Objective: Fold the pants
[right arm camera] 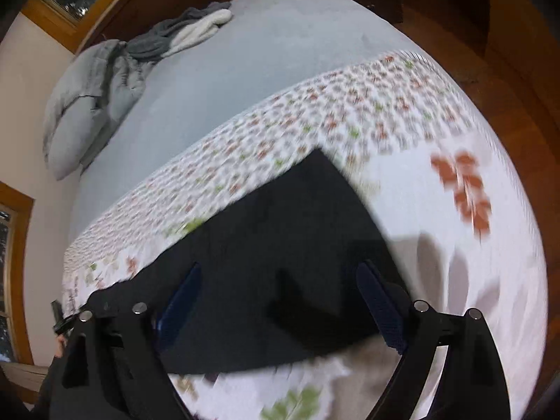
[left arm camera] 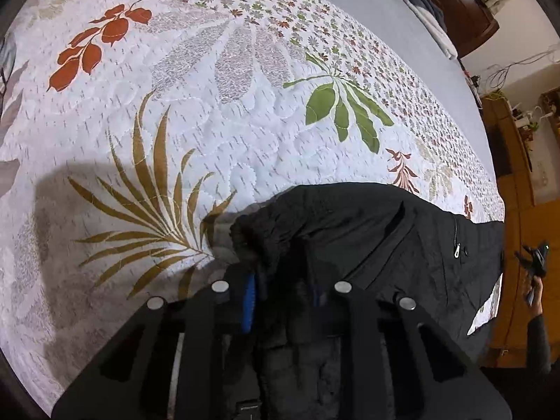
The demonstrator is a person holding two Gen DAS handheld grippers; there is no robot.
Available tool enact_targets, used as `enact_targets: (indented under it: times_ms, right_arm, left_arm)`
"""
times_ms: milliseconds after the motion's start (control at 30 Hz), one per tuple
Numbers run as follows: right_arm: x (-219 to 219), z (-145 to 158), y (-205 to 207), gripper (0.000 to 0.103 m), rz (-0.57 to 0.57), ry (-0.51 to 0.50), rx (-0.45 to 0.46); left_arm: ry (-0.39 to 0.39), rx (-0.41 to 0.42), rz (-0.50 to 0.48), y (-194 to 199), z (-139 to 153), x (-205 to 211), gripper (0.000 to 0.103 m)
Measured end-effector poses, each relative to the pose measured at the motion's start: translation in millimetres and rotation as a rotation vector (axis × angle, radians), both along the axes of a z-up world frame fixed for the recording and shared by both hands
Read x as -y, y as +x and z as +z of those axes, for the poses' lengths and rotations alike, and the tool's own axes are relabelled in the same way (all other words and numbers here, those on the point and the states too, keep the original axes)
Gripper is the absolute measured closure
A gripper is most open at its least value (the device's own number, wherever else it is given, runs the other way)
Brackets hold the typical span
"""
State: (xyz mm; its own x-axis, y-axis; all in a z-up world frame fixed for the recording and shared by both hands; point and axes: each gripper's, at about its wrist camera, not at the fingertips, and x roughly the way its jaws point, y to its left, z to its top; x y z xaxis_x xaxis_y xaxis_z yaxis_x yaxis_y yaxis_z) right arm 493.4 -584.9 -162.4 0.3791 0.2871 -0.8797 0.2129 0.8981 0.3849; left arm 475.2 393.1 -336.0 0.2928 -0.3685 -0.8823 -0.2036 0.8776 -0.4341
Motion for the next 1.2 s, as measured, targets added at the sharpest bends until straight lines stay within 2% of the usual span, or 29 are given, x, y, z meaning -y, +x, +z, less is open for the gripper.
enact_targets:
  times_ms: [67, 200, 433, 567, 633, 667, 700, 733, 800, 1000, 1200]
  right_arm:
    - [7.2, -21.7, 29.1, 0.013, 0.012, -0.03, -0.059]
    - [10.3, -47.5, 62.3, 0.013, 0.061, -0.076, -0.095]
    - [7.4, -59.8, 100.6, 0.013, 0.092, -0.061, -0.066]
    - [-6.0, -71.3, 106.9, 0.014, 0.149, -0.05, -0.103]
    - [-15.0, -74.1, 103.2, 0.024, 0.186, -0.056, -0.114]
    - [-17.9, -73.8, 100.7, 0.042, 0.186, -0.072, -0.118]
    - [-15.8, -72.3, 98.8, 0.076, 0.178, -0.068, -0.119]
    - [-9.2, -68.7, 94.6, 0.089, 0.155, -0.027, -0.114]
    - [-6.6, -57.6, 85.9, 0.093, 0.152, -0.036, -0.082]
    - [-1.7, -17.9, 55.3, 0.096, 0.119, -0.063, -0.01]
    - [4.9, 28.9, 26.3, 0.096, 0.086, -0.076, 0.026]
  left_arm:
    - [0.0, -0.012, 0.013, 1.3, -1.8, -0.2, 0.08]
    - [0.013, -0.018, 0.016, 2.2, -4.0, 0.8, 0.08]
    - [0.002, -0.034, 0.047, 4.1, -7.9, -1.1, 0.078]
    - [0.013, -0.048, 0.051, 6.0, -6.9, 0.0, 0.077]
    - [0.023, -0.052, 0.052, 6.4, -5.3, 1.4, 0.078]
    - [0.033, -0.053, 0.055, 6.9, -3.8, 2.9, 0.079]
    - [0.043, -0.051, 0.056, 6.8, -2.6, 3.9, 0.08]
    - [0.06, -0.047, 0.061, 6.2, 0.2, 5.6, 0.082]
    - [0.076, -0.037, 0.072, 4.4, 6.1, 7.7, 0.092]
    - [0.088, 0.03, 0.122, -8.2, 39.8, 8.4, 0.093]
    - [0.082, 0.096, 0.128, -22.1, 80.1, 12.3, 0.093]
